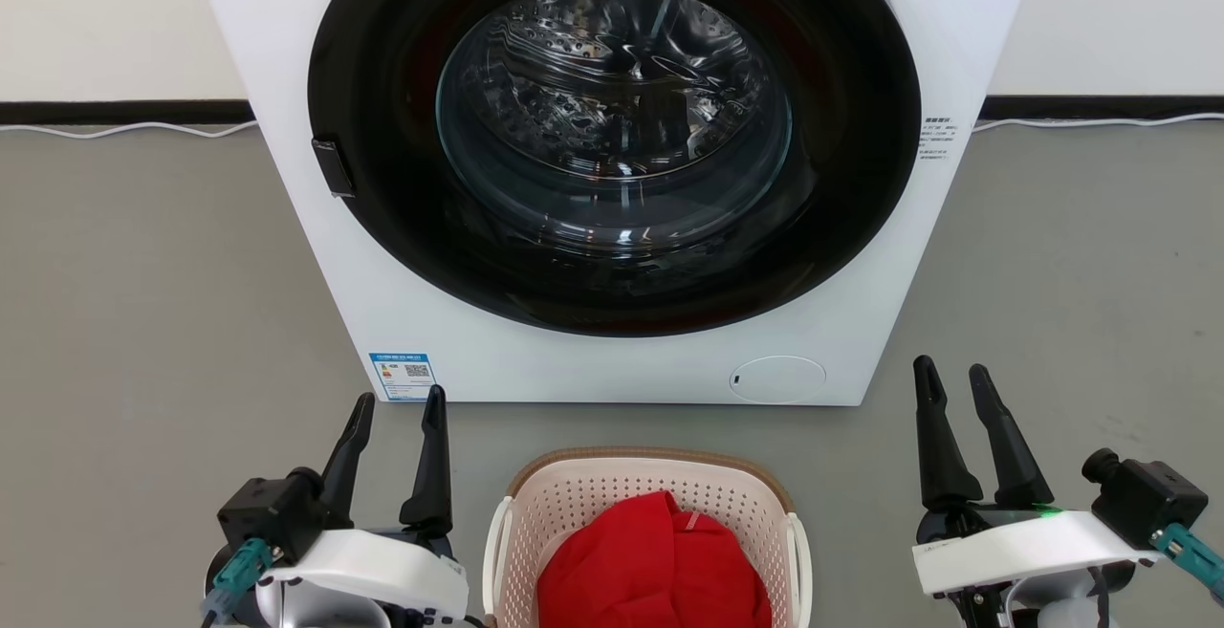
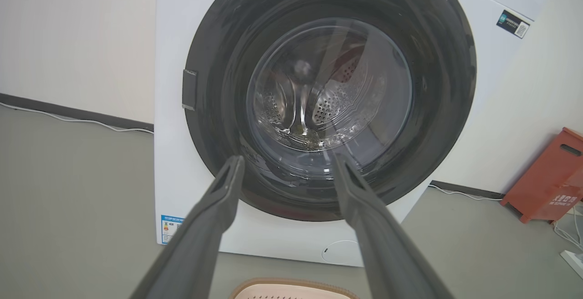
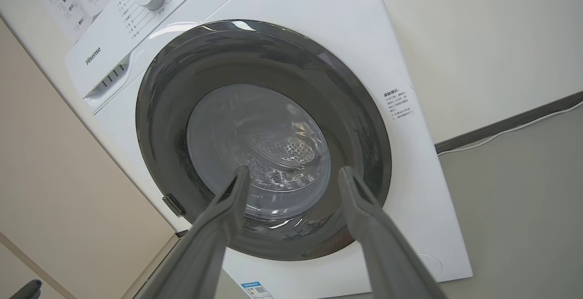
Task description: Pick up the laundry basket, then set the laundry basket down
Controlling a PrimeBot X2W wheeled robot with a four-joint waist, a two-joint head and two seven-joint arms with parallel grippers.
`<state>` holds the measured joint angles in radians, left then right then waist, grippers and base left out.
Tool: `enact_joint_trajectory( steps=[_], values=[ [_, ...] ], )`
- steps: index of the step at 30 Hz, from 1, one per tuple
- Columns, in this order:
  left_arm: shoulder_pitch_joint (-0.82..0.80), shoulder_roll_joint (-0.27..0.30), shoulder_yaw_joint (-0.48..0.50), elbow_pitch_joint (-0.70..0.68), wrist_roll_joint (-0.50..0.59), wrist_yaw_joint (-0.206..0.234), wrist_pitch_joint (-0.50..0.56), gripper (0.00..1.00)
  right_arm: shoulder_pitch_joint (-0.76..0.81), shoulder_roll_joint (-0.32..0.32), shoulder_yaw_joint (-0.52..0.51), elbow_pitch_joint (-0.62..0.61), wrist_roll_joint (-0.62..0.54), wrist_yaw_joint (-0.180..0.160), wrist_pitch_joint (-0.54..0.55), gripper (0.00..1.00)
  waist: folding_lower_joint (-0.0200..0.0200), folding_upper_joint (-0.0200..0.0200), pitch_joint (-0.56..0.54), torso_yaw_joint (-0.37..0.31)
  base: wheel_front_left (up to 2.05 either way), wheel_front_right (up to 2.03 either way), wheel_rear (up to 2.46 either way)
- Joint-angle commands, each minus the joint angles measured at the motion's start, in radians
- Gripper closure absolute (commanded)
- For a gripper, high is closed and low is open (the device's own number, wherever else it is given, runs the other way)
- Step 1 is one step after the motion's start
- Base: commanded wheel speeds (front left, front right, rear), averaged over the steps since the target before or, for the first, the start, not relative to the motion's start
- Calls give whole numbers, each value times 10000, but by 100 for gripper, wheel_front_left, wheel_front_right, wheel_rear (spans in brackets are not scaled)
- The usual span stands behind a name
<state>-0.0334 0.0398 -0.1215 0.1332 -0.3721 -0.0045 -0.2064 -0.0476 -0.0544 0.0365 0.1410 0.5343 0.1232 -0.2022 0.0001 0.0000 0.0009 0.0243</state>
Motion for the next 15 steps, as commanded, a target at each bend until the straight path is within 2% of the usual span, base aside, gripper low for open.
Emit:
enact_joint_trajectory(
  steps=[1,15],
  values=[
    [-621,85,195,-343,399,126,-176,0,-528,-3,177,-348,-437,67,-219,0,0,0,-5,8,0,0,0],
    [-695,104,21,-404,1672,343,-554,0,-652,35,124,-216,-1921,75,-596,0,-1,0,11,14,0,0,0]
  ],
)
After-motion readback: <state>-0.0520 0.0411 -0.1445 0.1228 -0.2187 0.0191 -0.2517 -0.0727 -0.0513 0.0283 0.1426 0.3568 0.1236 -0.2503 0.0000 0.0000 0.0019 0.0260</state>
